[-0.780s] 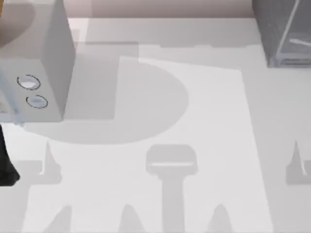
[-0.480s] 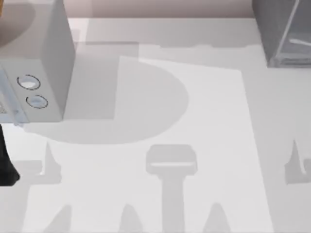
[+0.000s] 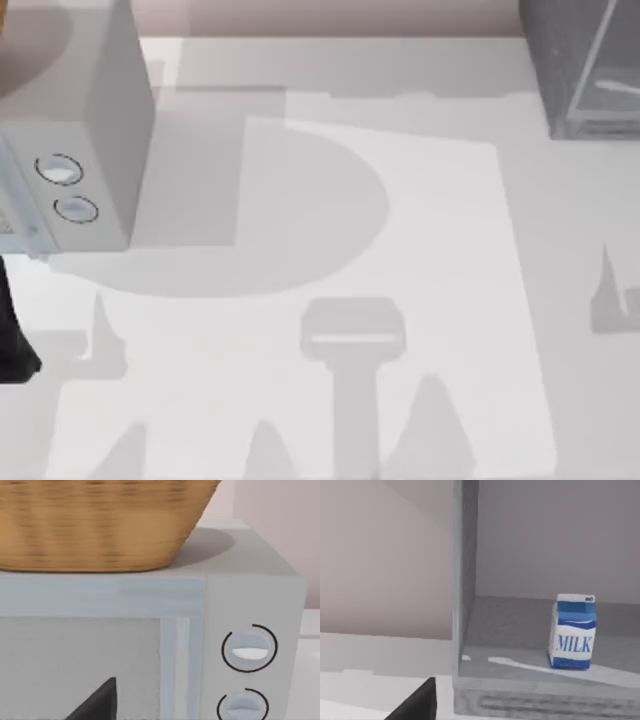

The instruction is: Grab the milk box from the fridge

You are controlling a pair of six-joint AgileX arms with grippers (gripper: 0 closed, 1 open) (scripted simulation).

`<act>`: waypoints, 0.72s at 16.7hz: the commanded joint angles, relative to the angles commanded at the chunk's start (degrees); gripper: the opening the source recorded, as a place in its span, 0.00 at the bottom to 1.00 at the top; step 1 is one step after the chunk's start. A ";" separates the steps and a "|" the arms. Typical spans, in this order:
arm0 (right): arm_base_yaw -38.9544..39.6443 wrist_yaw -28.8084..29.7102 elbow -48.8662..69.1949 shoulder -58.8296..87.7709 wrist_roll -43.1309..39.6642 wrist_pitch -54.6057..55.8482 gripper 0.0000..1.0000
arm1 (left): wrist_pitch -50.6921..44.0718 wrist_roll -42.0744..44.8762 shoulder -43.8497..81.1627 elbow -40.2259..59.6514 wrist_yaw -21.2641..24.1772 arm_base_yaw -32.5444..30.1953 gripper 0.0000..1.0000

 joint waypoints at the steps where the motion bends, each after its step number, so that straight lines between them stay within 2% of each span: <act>1: -1.59 -1.44 0.63 5.35 0.02 4.77 1.00 | 0.00 0.00 0.00 0.00 0.00 0.00 1.00; 7: -11.29 -9.50 3.40 35.82 0.89 31.87 1.00 | 0.00 0.00 0.00 0.00 0.00 0.00 1.00; 12: -17.68 -14.64 4.94 56.13 1.72 49.21 1.00 | 0.00 0.00 0.00 0.00 0.00 0.00 1.00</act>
